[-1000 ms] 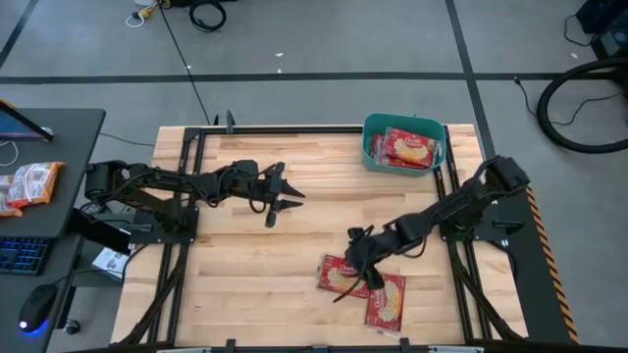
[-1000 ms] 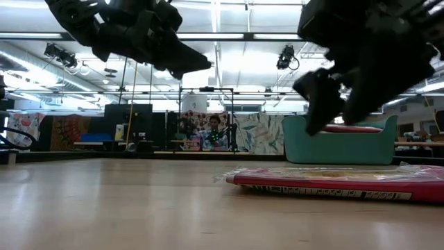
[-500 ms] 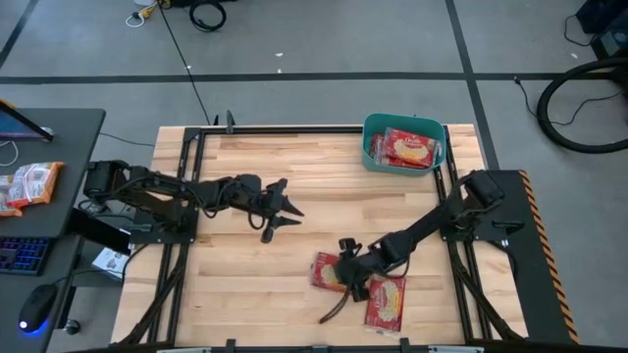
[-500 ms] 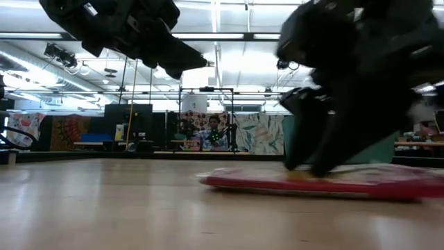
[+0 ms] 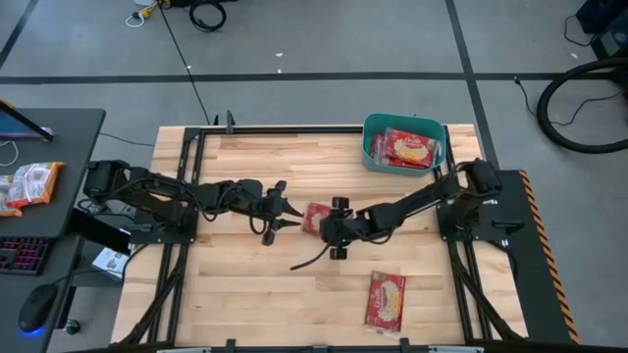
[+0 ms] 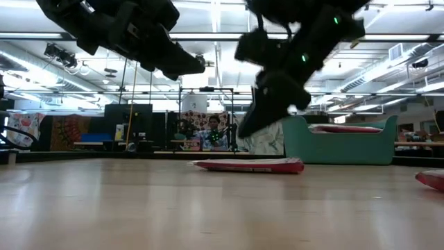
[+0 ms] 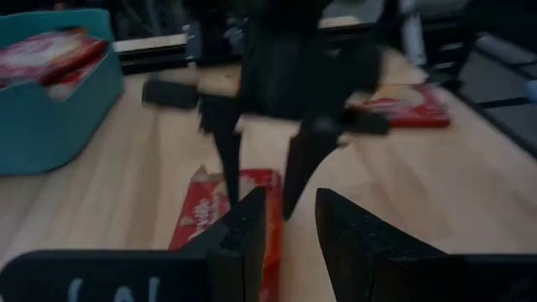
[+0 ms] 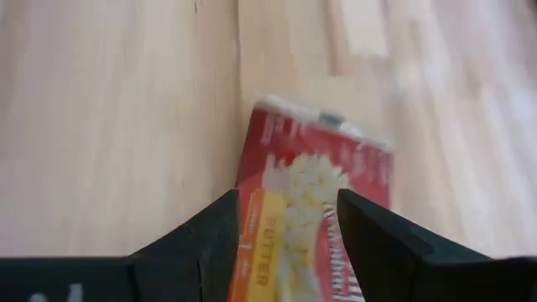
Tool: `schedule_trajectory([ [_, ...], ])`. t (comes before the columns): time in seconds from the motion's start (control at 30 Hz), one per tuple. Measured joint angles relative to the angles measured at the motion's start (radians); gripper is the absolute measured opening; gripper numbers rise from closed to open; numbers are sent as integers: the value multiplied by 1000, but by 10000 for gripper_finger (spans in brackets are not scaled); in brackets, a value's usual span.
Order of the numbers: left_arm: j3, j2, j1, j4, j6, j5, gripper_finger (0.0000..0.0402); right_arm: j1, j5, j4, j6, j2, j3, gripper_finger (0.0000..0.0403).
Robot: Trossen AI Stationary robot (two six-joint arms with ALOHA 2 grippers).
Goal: Sort popcorn bags into baskets
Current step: Put the popcorn bag into the blue bin
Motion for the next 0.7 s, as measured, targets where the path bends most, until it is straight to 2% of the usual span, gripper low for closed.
schedule_trajectory([
  [0.17, 0, 65, 0, 0, 8, -100, 110, 11, 8, -158, -3, -47, 81, 205],
  [0.27, -1, 122, 2, -17, 69, -136, 110, 24, 37, -264, 38, -65, 103, 205],
  [0.37, 0, 168, 2, -27, 116, -161, 110, 41, 74, -381, 120, -86, 107, 205],
  [0.53, 0, 229, -1, -23, 97, -176, 110, 76, 114, -535, 297, -98, 109, 205],
  [0.7, 0, 263, -54, -41, 136, -209, 110, 126, 188, -571, 383, -94, 89, 205],
])
